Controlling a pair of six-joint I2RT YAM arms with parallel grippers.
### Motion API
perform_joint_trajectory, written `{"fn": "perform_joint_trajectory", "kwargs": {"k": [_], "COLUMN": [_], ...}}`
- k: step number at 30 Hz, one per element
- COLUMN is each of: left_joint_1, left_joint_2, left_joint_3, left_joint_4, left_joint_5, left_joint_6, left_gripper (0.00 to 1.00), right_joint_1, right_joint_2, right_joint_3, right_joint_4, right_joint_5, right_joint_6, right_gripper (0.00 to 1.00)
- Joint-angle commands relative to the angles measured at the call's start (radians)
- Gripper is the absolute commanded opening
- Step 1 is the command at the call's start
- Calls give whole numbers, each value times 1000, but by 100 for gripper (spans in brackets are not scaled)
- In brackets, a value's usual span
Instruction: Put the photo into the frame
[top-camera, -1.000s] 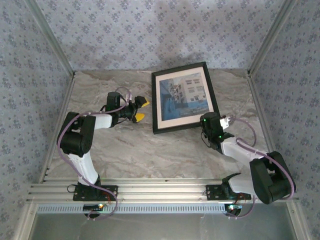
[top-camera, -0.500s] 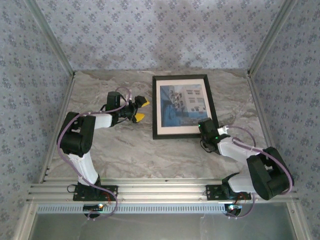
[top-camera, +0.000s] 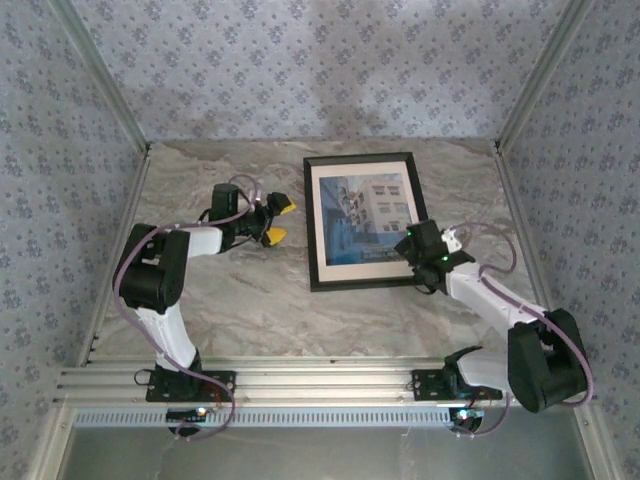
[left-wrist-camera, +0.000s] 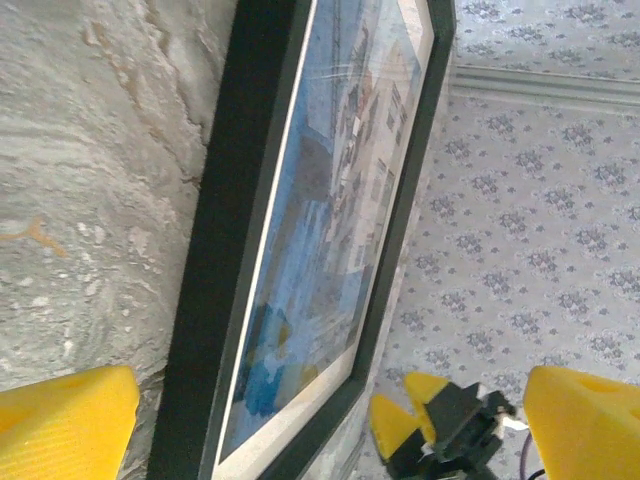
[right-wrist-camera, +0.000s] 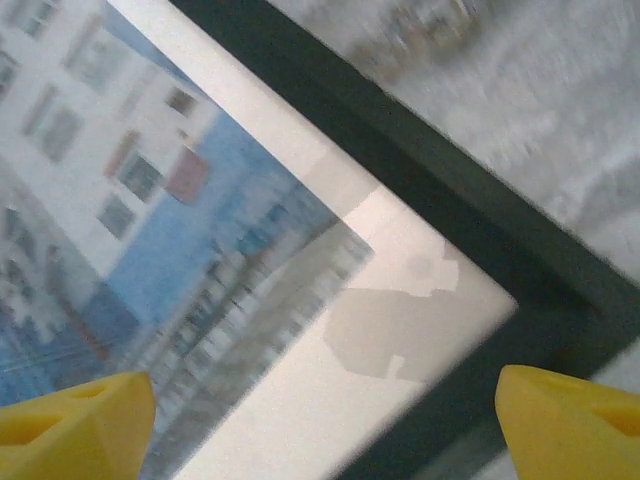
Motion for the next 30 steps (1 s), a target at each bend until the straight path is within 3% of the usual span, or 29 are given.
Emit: {"fn": "perform_joint_trajectory", "kwargs": {"k": [1, 6, 11, 15, 25, 30], "left_joint_1": [21, 55, 91, 110, 177, 210], "left_joint_2": [-36, -66, -142, -203, -218, -235], "left_joint_3": [8, 20, 30, 40, 37, 38], "left_joint_4": [-38, -146, -347, -485, -482, -492], "left_joint_5": [-3, 3, -33, -72, -85, -82], "left_joint_6": [41, 107, 252, 354, 343, 350], "left_gripper": [99, 99, 99, 99, 99, 99], "right_joint_1": [-116, -250, -324, -328, -308, -271], "right_joint_2": [59, 272, 489, 628, 812, 810], "right_joint_3": [103, 325, 556, 681, 807, 776], "right_joint_4": [-21, -125, -238, -297, -367, -336], "right_joint_5": [-170, -312, -365, -325, -289, -322], "right_joint_6": [-312, -682, -908, -984, -1061, -1046], "right_gripper": [89, 87, 73, 68, 49, 24]}}
